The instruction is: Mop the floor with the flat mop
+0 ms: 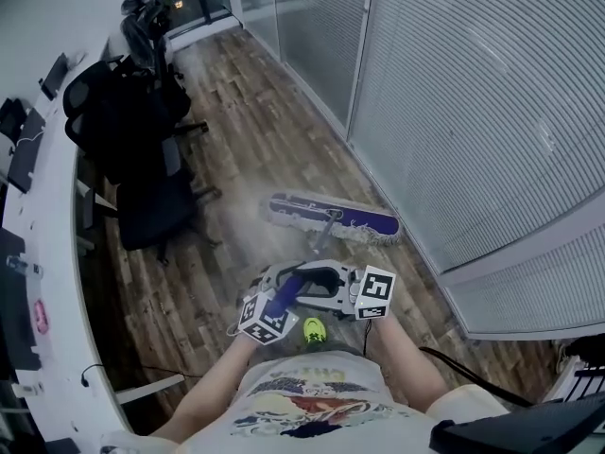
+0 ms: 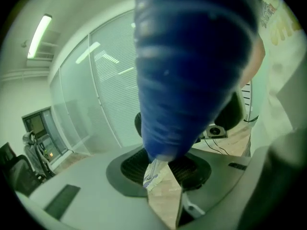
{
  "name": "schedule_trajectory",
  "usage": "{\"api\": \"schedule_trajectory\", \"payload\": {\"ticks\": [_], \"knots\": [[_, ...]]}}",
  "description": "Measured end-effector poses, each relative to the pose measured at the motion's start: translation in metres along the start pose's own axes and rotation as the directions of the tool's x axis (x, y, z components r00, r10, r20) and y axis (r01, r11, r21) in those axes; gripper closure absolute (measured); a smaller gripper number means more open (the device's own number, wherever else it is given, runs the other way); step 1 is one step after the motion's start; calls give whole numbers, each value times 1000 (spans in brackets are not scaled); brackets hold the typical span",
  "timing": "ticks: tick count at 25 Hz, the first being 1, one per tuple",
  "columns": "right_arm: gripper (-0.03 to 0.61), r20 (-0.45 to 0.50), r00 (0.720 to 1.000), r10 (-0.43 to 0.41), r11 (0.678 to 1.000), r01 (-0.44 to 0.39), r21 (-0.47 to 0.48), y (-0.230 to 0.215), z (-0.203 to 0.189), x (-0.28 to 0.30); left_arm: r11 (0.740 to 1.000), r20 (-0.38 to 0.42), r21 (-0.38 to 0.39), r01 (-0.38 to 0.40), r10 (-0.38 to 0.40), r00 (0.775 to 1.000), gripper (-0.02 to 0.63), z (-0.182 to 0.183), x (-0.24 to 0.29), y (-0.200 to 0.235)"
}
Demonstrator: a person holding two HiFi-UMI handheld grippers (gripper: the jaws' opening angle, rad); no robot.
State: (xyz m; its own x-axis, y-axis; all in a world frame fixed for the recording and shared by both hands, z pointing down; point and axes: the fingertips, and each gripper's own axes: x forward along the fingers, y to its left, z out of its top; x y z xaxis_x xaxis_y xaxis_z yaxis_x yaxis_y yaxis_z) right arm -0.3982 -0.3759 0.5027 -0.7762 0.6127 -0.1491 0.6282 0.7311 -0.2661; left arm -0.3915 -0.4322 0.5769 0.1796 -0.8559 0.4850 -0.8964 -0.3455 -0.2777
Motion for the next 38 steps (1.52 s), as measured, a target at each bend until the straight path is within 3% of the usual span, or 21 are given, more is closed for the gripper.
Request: {"api": "schedule_trajectory", "payload": {"ticks": [6,10,15,20,28,31,38], "knots": [[374,-9,993,-121,989,120,-85,0,12,-16,1000,95,10,16,-17,995,491,23,7,-2],[408,-53,970,-235,956,222,-190,14,14,-24,997,179,42,62,-69,981,492,43,-2,-15],[424,-55,924,-378,907,357,-224,49,-1,-36,987,151,128,103,-122,981,509,45,-15,-52],[426,-92,865,-494,847,454,-279,115,-24,-27,980,143,160,116,-140,980,512,33,-55,-105],[413,-61,787,-614,698,505,-507,257,-57,38,962,141,221,159,-193,971,512,-2,-160,-198],[411,-27,772,-635,681,544,-490,293,-63,65,957,133,234,174,-208,969,512,-14,-195,-223],[416,-39,738,-673,628,543,-557,369,-82,103,942,142,253,219,-260,955,512,-29,-273,-272]]}}
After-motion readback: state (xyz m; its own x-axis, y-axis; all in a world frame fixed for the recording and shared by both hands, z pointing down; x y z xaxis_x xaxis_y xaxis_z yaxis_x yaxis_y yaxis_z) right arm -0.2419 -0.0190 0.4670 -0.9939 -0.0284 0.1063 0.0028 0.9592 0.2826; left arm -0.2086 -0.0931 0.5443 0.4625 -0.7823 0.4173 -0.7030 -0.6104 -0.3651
